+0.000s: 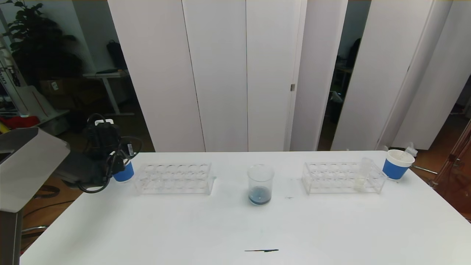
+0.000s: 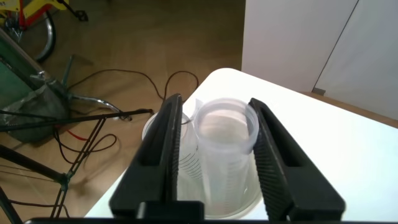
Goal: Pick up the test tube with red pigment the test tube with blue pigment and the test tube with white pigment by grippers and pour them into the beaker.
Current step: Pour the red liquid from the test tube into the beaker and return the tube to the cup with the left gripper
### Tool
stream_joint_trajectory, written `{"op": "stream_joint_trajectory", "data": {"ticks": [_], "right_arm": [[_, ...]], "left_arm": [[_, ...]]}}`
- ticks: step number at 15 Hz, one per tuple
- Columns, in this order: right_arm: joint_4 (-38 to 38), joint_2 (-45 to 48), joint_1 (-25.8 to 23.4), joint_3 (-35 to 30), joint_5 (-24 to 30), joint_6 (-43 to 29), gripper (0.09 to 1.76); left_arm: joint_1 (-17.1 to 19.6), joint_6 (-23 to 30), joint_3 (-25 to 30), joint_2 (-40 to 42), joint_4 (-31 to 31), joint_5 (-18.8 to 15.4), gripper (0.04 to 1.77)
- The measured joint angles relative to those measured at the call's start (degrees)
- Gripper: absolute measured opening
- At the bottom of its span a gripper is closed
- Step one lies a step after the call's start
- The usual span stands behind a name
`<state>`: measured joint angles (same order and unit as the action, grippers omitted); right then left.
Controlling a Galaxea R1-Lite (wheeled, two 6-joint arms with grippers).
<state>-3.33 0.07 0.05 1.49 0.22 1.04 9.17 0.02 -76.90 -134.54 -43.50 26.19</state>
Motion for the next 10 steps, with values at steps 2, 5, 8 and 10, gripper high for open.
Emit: {"op": "stream_joint_trajectory", "data": {"ticks": [2,5,8,10], "right_arm": [[0.02,0.0,0.0,0.0,0.05,0.0,1.75],[0.02,0.0,0.0,0.0,0.02,0.0,1.75],[0.02,0.0,0.0,0.0,0.0,-0.02,1.75],[0.0,0.0,0.02,0.0,0.05,-0.02,1.75]], "left_arm": [[-0.07,0.07,-0.11,0.24,-0.13,0.02,1.51],[-0.44,-0.02,-0.15,0.74,-0.2,0.1,1.75],[-0.77,-0.16,-0.17,2.43,0.09,-0.04,1.75],[-1.32,-0.77,0.2,4.96,0.67,-0.06,1.75]]}}
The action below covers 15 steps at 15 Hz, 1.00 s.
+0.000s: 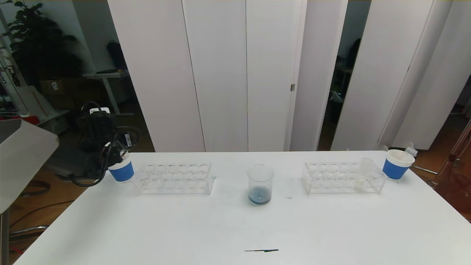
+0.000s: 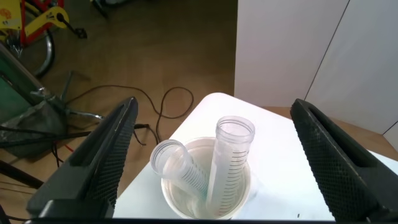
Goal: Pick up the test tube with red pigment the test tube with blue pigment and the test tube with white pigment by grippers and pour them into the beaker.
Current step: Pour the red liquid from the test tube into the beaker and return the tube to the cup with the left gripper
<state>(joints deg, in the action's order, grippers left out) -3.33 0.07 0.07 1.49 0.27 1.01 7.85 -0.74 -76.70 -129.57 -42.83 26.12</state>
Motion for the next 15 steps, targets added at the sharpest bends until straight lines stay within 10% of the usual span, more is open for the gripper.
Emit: {"op": "stream_joint_trajectory", "data": {"ticks": [6,15], "right_arm": [[0.02,0.0,0.0,0.0,-0.02,0.0,1.75],[0.0,0.0,0.0,0.0,0.0,0.0,1.75]], "left_arm": [[-0.63,-3.99,9.18,17.31,2.4,-0.28,1.75],[-2.51,-4.99,42.4,59.01,13.2,-5.51,1.75]]}}
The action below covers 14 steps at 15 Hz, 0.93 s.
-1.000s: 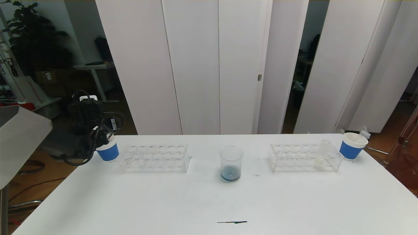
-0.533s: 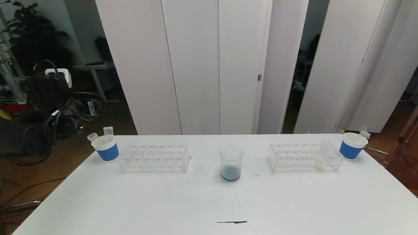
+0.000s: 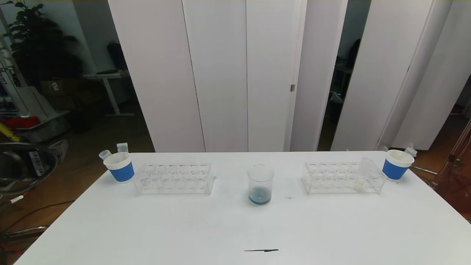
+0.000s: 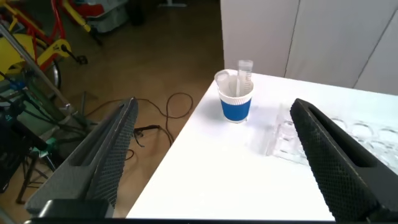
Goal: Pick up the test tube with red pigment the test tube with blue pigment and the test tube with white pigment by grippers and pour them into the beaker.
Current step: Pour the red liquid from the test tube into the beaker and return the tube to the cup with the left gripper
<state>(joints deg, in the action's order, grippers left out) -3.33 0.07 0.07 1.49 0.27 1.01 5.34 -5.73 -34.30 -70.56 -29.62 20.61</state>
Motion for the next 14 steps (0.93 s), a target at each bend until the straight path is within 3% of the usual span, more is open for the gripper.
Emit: {"op": "stream_joint_trajectory", "data": {"ticks": [6,9,11,14], "right_arm": [[0.02,0.0,0.0,0.0,-0.05,0.02,1.75],[0.02,0.0,-0.02,0.0,-0.05,0.02,1.75],[0.0,0.0,-0.02,0.0,-0.05,0.0,1.75],[0.02,0.0,0.0,0.0,-0.05,0.02,1.75]], "left_arm": [[-7.86,-3.02,6.63,28.86,21.83,-7.89,1.75],[-8.39,-3.15,8.31,43.56,37.11,-10.23,1.75],[-6.24,-1.6,9.58,51.68,45.76,-13.68,1.75],[-4.83,2.23,13.01,58.99,47.46,-15.99,1.75]]}}
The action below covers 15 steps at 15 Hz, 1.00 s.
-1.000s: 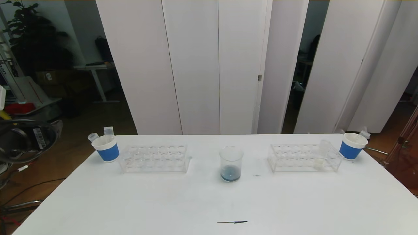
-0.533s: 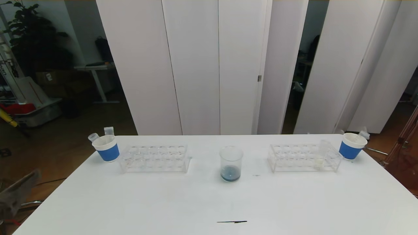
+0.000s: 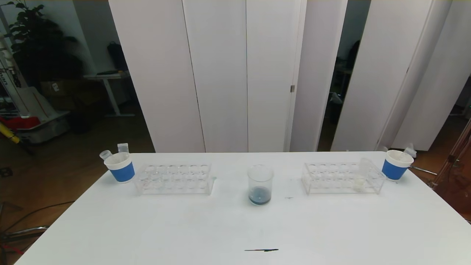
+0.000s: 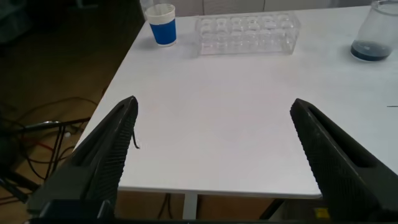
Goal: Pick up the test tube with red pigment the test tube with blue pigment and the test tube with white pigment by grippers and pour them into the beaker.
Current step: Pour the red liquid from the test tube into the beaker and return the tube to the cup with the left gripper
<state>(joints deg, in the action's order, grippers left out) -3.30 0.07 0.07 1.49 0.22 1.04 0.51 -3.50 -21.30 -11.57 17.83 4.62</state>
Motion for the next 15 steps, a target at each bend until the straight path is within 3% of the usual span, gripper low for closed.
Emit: {"op": "stream_joint_trajectory", "data": {"ticks": [4,8,11,15], "right_arm": [[0.0,0.0,0.0,0.0,0.0,0.0,1.75],[0.0,0.0,-0.02,0.0,0.02,0.0,1.75],[0.0,0.0,0.0,0.0,0.0,0.0,1.75],[0.0,0.0,0.0,0.0,0.02,-0.02,1.75]], "left_arm": [[-0.3,-0.6,5.12,7.52,-0.78,-7.14,1.75],[-0.51,-1.21,12.04,11.11,-3.04,-7.59,1.75],[-0.51,-2.04,18.08,11.59,-14.36,-7.12,1.75],[-0.51,-1.01,19.96,11.75,-15.71,-7.01,1.75]]}}
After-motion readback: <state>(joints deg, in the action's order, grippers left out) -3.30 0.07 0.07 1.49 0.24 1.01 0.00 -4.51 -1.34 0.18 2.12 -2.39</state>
